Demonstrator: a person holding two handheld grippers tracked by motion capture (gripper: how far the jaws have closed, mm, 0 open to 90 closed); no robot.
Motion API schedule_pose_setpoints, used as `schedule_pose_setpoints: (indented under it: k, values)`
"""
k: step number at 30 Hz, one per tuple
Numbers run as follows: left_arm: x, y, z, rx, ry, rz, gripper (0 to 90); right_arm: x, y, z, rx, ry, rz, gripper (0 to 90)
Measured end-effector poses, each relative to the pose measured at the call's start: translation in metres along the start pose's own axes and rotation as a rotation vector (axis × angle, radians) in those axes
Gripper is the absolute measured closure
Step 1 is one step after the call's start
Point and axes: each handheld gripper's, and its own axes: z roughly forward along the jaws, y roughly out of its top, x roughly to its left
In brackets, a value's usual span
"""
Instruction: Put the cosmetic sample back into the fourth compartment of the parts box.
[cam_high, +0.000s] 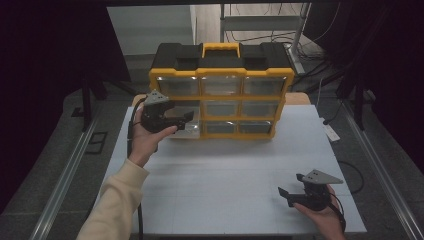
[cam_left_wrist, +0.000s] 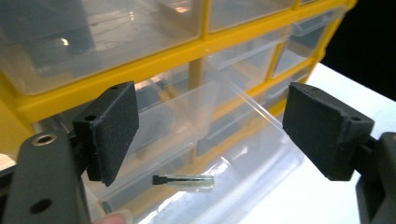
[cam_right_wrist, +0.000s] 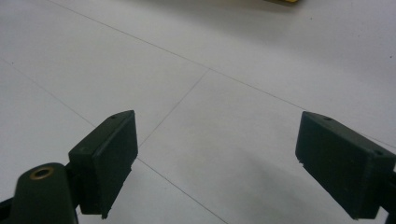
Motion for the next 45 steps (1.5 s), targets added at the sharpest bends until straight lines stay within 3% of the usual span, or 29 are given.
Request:
schedule_pose_setpoints:
  k: [8,14,21,28,45]
  values:
    - [-0.011,-0.010,-0.015,-0.025,-0.069,0.024,18.9,-0.002,-0.001,0.001,0.000,0.008,0.011,13.6]
    - [-0.023,-0.019,-0.022,-0.025,-0.095,0.046,19.4,-0.002,0.000,0.000,-0.008,0.018,0.013,13.6]
    - [-0.039,-0.038,-0.026,-0.028,-0.113,0.077,19.7,-0.002,-0.002,-0.002,-0.004,0.021,0.011,13.6]
    - [-0.043,-0.062,-0.030,0.001,-0.138,0.070,19.7,-0.003,-0.004,-0.004,-0.003,0.015,0.017,13.5]
    - [-0.039,-0.122,-0.030,0.085,-0.090,0.085,18.8,-0.006,-0.006,-0.006,0.000,-0.004,0.027,13.6]
